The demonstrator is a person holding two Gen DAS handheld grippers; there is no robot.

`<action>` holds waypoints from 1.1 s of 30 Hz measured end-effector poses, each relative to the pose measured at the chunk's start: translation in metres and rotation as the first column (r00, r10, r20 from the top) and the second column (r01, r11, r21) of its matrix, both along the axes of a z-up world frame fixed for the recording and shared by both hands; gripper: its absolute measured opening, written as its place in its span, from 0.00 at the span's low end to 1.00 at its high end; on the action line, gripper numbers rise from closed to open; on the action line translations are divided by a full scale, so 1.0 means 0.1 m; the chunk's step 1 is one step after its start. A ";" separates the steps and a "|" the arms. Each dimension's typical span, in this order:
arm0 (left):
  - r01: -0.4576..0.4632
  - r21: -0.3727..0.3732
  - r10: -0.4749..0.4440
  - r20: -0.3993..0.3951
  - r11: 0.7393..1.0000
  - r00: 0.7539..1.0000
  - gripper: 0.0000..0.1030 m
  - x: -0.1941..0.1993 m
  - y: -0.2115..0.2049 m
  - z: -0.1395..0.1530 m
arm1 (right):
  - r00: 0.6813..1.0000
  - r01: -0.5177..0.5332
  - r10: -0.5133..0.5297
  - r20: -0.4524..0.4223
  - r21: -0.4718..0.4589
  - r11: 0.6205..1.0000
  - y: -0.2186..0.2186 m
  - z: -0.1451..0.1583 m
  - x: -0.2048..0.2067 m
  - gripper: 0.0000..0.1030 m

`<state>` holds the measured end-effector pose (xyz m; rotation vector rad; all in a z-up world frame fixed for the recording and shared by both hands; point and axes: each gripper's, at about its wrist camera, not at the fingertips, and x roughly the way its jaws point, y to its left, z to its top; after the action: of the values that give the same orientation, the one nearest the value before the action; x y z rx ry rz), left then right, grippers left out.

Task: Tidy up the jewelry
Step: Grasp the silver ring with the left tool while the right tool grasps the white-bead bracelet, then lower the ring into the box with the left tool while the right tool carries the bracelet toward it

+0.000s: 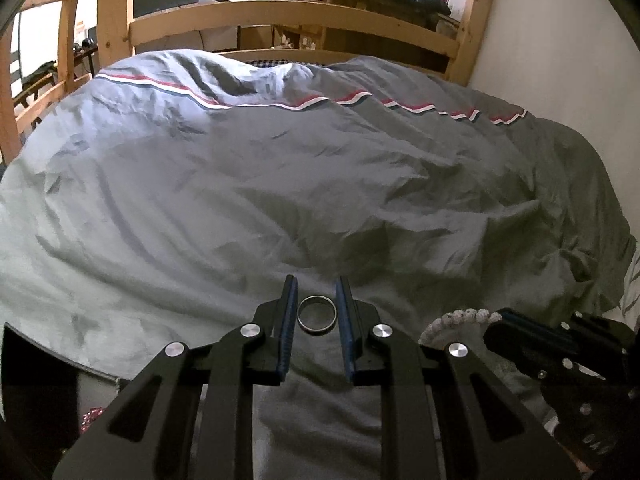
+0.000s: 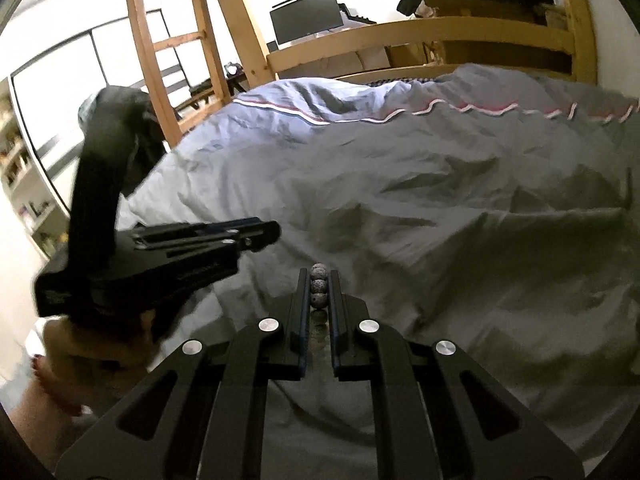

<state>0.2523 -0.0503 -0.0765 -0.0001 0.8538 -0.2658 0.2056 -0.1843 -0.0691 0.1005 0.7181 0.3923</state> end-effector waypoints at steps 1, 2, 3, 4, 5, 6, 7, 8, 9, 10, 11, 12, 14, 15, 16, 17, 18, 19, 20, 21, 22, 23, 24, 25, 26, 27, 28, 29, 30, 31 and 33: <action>-0.004 -0.004 0.004 -0.001 1.000 1.000 0.19 -0.02 0.00 0.02 | 1.000 0.002 -0.002 -0.003 -0.012 1.000 0.00 0.00 -0.02 0.09; -0.006 -0.005 0.006 0.000 1.000 1.000 0.19 -0.04 0.00 0.03 | 1.000 0.007 -0.007 -0.007 -0.019 1.000 0.00 0.00 -0.03 0.09; -0.009 0.002 0.009 0.006 1.000 1.000 0.19 -0.08 -0.01 0.07 | 1.000 0.011 -0.011 -0.011 -0.024 1.000 -0.01 0.00 -0.03 0.09; -0.012 0.006 0.012 0.009 1.000 1.000 0.19 -0.11 -0.02 0.10 | 1.000 0.017 -0.017 -0.021 -0.027 1.000 -0.03 0.00 -0.04 0.09; -0.014 0.008 0.014 0.011 1.000 1.000 0.19 -0.14 -0.01 0.13 | 0.999 0.021 -0.022 -0.029 -0.025 0.999 -0.04 0.00 -0.05 0.09; -0.017 0.008 0.017 0.014 1.000 1.000 0.19 -0.19 -0.01 0.17 | 0.999 0.025 -0.026 -0.036 -0.023 0.999 -0.05 0.01 -0.06 0.09; -0.020 0.010 0.020 0.014 1.000 1.000 0.19 -0.22 0.00 0.19 | 0.999 0.031 -0.032 -0.041 -0.021 0.999 -0.07 0.04 -0.08 0.09; -0.024 0.014 0.024 0.013 1.000 1.000 0.19 -0.28 0.01 0.21 | 0.998 0.035 -0.035 -0.046 -0.019 0.999 -0.09 0.06 -0.09 0.09; -0.028 0.017 0.027 0.012 0.999 1.000 0.19 -0.32 0.02 0.22 | 0.998 0.036 -0.037 -0.047 -0.019 0.999 -0.10 0.10 -0.12 0.09; -0.034 0.022 0.034 0.006 0.999 0.999 0.19 -0.38 0.04 0.23 | 0.998 0.036 -0.037 -0.045 -0.022 0.999 -0.11 0.13 -0.14 0.09; -0.038 0.025 0.038 0.001 0.999 0.999 0.19 -0.42 0.05 0.24 | 0.998 0.036 -0.037 -0.042 -0.028 0.999 -0.10 0.16 -0.17 0.09; -0.042 0.029 0.042 -0.004 0.999 0.999 0.19 -0.47 0.07 0.24 | 0.999 0.035 -0.036 -0.038 -0.032 0.999 -0.09 0.20 -0.19 0.09; -0.048 0.041 0.048 -0.013 0.998 0.999 0.19 -0.58 0.10 0.25 | 0.999 0.028 -0.030 -0.033 -0.035 0.999 -0.07 0.27 -0.26 0.09; -0.050 0.045 0.050 -0.015 0.998 0.999 0.19 -0.62 0.10 0.26 | 0.999 0.025 -0.026 -0.027 -0.039 0.999 -0.06 0.32 -0.30 0.09; -0.049 0.053 0.050 -0.013 0.997 0.999 0.19 -0.68 0.11 0.28 | 1.000 0.021 -0.022 -0.022 -0.041 0.999 -0.04 0.35 -0.33 0.09; -0.047 0.056 0.048 -0.011 0.997 0.999 0.19 -0.72 0.11 0.30 | 1.000 0.018 -0.019 -0.019 -0.042 0.999 -0.03 0.38 -0.36 0.09; -0.047 0.059 0.047 -0.006 0.997 0.999 0.19 -0.77 0.12 0.33 | 1.000 0.016 -0.017 -0.019 -0.042 0.999 -0.02 0.39 -0.38 0.09; -0.046 0.063 0.046 -0.001 0.997 0.999 0.19 -0.82 0.13 0.36 | 1.000 0.014 -0.014 -0.018 -0.045 0.999 0.00 0.43 -0.42 0.09; -0.047 0.065 0.047 0.004 0.997 0.999 0.19 -0.86 0.13 0.39 | 1.000 0.011 -0.012 -0.017 -0.047 0.999 0.02 0.45 -0.44 0.09; -0.049 0.064 0.049 0.009 0.997 0.999 0.19 -0.90 0.15 0.43 | 1.000 0.009 -0.010 -0.017 -0.047 0.999 0.03 0.46 -0.46 0.09; -0.054 0.062 0.053 0.013 0.997 0.999 0.19 -0.94 0.17 0.46 | 1.000 0.005 -0.006 -0.017 -0.048 0.999 0.04 0.49 -0.49 0.09; -0.056 0.060 0.056 0.014 0.997 0.998 0.19 -0.96 0.19 0.49 | 1.000 0.003 -0.004 -0.016 -0.052 0.999 0.06 0.50 -0.51 0.09; -0.060 0.055 0.059 0.016 0.997 0.998 0.19 -0.99 0.21 0.51 | 1.000 0.001 -0.002 -0.015 -0.054 0.999 0.07 0.51 -0.52 0.09; -0.066 0.051 0.065 0.018 0.997 0.998 0.19 -1.02 0.25 0.54 | 1.000 -0.002 0.002 -0.013 -0.056 0.998 0.09 0.54 -0.55 0.09; -0.071 0.052 0.070 0.020 0.996 0.997 0.19 -1.06 0.28 0.56 | 1.000 -0.004 0.003 -0.011 -0.057 0.998 0.11 0.55 -0.56 0.09; -0.075 0.054 0.074 0.021 0.996 0.997 0.19 -1.08 0.29 0.57 | 1.000 -0.005 0.005 -0.010 -0.058 0.998 0.13 0.58 -0.57 0.09; -0.082 0.054 0.081 0.023 0.995 0.996 0.19 -1.10 0.33 0.59 | 1.000 -0.007 0.006 -0.009 -0.058 0.998 0.15 0.60 -0.58 0.09; -0.089 0.051 0.088 0.023 0.995 0.996 0.19 -1.13 0.38 0.60 | 1.000 -0.007 0.007 -0.008 -0.057 0.998 0.16 0.61 -0.59 0.09; -0.093 0.050 0.092 0.023 0.994 0.996 0.19 -1.14 0.40 0.62 | 1.000 -0.009 0.008 -0.008 -0.056 0.998 0.18 0.62 -0.59 0.09; -0.102 0.048 0.101 0.024 0.994 0.995 0.19 -1.17 0.45 0.63 | 1.000 -0.010 0.009 -0.009 -0.055 0.998 0.20 0.64 -0.60 0.09; -0.112 0.049 0.111 0.024 0.992 0.993 0.19 -1.21 0.51 0.65 | 1.000 -0.012 0.011 -0.008 -0.055 0.998 0.23 0.67 -0.61 0.09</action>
<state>0.1318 0.0004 -0.0112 0.0018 0.8361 -0.1387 0.1450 -0.1614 -0.0025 0.0464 0.7369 0.3831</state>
